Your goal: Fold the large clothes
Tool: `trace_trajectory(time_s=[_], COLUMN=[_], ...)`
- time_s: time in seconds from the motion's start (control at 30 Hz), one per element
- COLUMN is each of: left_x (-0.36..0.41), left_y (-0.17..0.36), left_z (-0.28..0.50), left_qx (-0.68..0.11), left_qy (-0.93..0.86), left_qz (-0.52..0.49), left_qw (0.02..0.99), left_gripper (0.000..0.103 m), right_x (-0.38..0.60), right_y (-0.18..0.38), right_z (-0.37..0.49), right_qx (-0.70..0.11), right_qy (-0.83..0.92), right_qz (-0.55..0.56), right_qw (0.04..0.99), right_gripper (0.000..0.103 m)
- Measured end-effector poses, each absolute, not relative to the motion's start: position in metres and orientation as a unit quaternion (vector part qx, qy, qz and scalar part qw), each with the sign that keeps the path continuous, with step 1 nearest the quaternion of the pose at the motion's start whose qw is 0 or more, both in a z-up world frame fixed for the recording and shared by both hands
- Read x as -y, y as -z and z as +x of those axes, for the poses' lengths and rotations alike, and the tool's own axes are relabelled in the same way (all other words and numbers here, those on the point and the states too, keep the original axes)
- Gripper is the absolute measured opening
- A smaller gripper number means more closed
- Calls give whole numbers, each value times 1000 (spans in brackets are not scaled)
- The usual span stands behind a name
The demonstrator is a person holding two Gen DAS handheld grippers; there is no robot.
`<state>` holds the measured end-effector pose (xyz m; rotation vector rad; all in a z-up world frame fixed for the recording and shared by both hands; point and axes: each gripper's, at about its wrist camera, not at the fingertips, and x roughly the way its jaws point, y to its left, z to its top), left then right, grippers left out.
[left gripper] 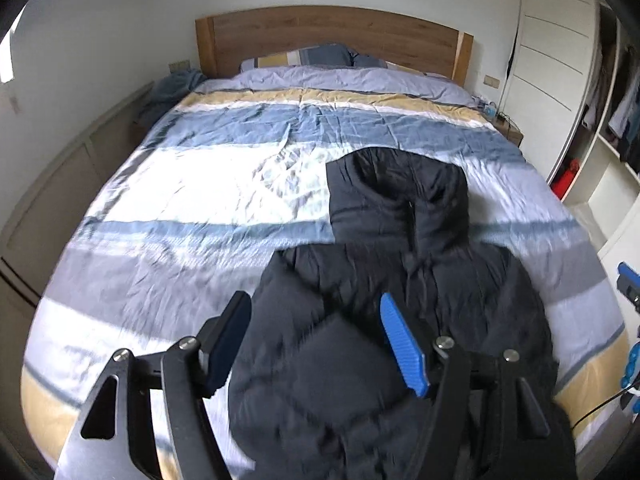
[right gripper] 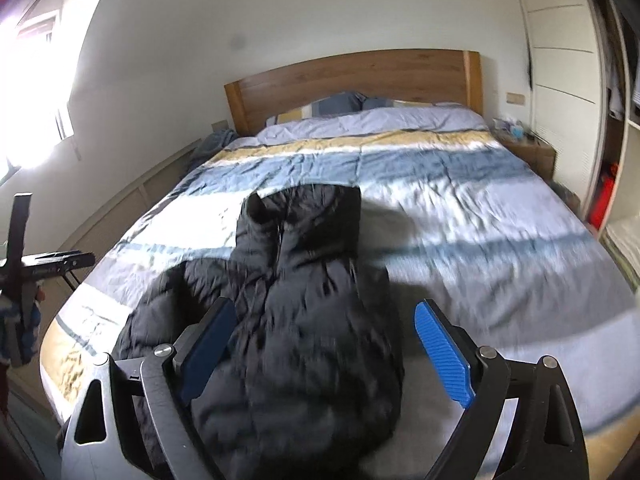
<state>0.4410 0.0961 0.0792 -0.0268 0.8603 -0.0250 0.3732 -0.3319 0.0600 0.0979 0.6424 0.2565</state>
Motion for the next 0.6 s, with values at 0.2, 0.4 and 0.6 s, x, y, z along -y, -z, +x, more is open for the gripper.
trace_trajectory(time_s=[0.2,0.4,0.6], left_x=[-118,-127,-135], left_y=[-45,15,73], left_z=[567,663,727], left_qx=[-442,-453,-443], left_qy=[38,48,41], left_qz=[-90,-166,-227], left_qw=[891,875,867], left_gripper=[66,66,66], right_x=[324,314,299], right_y=[-37,17,69], right_z=[487,608,683], right_qx=[-340,-374,-392], right_qy=[-128,-122,-126], right_qz=[71,124,158], right_qw=[929,911,898], right_gripper=[92,92,92])
